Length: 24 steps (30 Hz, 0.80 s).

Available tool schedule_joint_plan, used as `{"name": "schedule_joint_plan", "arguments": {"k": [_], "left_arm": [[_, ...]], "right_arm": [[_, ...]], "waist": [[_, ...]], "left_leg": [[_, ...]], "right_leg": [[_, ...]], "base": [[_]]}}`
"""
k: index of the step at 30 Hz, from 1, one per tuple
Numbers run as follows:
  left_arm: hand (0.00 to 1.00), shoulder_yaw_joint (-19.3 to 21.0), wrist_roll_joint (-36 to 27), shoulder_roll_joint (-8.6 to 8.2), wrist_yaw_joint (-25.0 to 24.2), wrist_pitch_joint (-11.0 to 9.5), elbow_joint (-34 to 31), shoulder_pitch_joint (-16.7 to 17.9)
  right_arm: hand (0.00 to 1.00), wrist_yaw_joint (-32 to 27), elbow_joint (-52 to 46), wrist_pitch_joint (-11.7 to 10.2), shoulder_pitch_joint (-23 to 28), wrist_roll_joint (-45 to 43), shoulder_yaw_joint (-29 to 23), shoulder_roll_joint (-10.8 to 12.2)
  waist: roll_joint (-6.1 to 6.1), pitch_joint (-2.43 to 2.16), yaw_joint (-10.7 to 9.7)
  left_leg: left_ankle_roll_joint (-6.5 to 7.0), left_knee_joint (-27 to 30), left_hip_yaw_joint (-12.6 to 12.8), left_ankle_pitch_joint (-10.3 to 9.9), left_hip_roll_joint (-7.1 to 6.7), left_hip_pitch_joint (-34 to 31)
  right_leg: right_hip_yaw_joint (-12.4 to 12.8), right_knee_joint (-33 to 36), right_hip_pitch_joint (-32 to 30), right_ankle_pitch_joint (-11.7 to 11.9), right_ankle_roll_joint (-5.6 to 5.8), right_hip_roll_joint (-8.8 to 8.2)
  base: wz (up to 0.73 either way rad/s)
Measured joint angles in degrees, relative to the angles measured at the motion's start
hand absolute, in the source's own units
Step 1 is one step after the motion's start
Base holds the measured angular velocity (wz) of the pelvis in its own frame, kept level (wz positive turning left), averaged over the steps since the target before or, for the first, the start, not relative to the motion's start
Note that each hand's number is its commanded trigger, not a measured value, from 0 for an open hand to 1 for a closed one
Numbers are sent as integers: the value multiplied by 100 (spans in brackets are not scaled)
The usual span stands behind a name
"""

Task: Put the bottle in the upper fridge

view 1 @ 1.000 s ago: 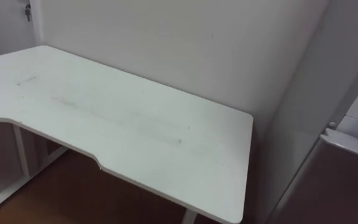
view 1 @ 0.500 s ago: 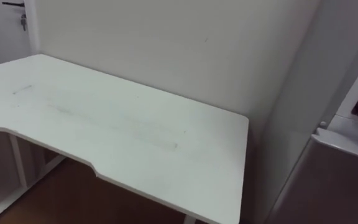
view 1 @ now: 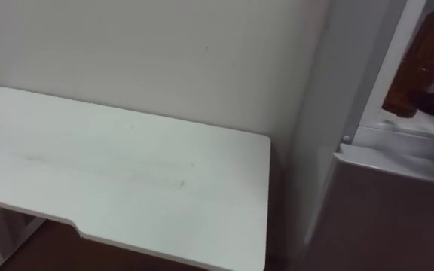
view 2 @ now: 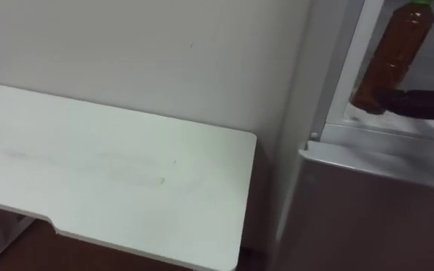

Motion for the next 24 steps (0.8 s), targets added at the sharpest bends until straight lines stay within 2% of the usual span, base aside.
{"name": "schedule_joint_plan", "arguments": {"k": [2, 4, 6, 9, 10, 14, 16, 17, 18, 19, 20, 22, 24], "left_arm": [[0, -4, 1, -22, 0, 0, 0, -42], [0, -23, -11, -27, 4, -15, 52, -117], [0, -25, -13, -38, 11, -21, 152, -127], [0, -30, -32, -51, 87, -9, 256, -117], [0, -37, -23, -55, 137, -14, 321, -123], [0, -48, -6, -78, 233, -26, 423, -140], [0, -47, 1, -115, 244, -53, 542, -144], [0, -47, 0, -156, 269, -55, 542, -140], [0, -50, 0, -181, 280, -58, 548, -125], [0, -64, 3, -244, 328, -79, 597, -136], [0, -67, 3, -278, 338, -83, 626, -170], [0, -203, -7, -337, 338, -134, 686, -272], [0, -256, -6, -383, 339, -238, 911, -383]], "right_arm": [[0, 9, -125, -23, 162, -4, 0, 2], [0, 0, -271, -28, 345, 23, -16, 6], [0, 3, -688, -28, 644, 49, -93, 16], [0, -1, -1280, -28, 872, 59, -223, 173], [0, -11, -1372, -29, 877, 55, -246, 269], [0, -116, -1612, -38, 1203, 55, -503, 527], [0, -133, -2055, -52, 1626, -4, -765, 760], [0, -165, -2372, -138, 1943, -9, -914, 975], [0, -173, -2504, -194, 2098, -9, -966, 1090], [0, -178, -2695, -305, 2406, -50, -1012, 1280], [0, -178, -2768, -324, 2544, -132, -1013, 1359], [0, -173, -3010, -372, 3019, -503, -1015, 1769], [0, -92, -3223, -524, 3269, -791, -1014, 1990]], "waist": [[-24, -10, -21], [-19, 12, -27], [36, 40, -36], [121, 36, -138], [148, 49, -160], [152, 36, -174], [164, 31, -179], [168, 33, -185], [171, 31, -187], [220, 32, -186], [230, 26, -186], [287, 21, -235], [379, 24, -287]], "left_leg": [[2, -22, 21, -1, -1, 18], [9, -23, 78, -15, 4, 117], [15, -28, 96, -52, 0, 197], [18, -51, 135, -64, -3, 233], [17, -85, 151, -62, -5, 271], [17, -127, 228, -74, 0, 401], [22, -128, 273, -86, 3, 431], [23, -160, 300, -86, 0, 480], [24, -168, 316, -87, 1, 503], [29, -167, 354, -98, 6, 528], [29, -169, 380, -101, 10, 541], [28, -171, 452, -108, 25, 555], [29, -166, 535, -113, 45, 561]], "right_leg": [[17, -10, -1, -3, 4, 0], [85, -31, 51, 0, 5, 20], [102, -35, 113, -7, 18, 32], [162, -30, 118, -10, 24, 32], [181, -28, 131, -10, 24, 31], [245, -37, 177, -26, 45, 33], [291, -33, 182, -27, 47, 32], [328, -33, 195, -27, 48, 31], [339, -31, 207, -28, 50, 29], [369, -22, 209, -28, 51, 29], [395, -14, 209, -28, 52, 29], [503, 1, 178, -23, 56, 33], [593, 1, 136, -24, 56, 44]], "base": [[-4], [-11], [-9], [-9], [-9], [-8], [-11], [-14], [-14], [-14], [-17], [-19], [-23]]}}
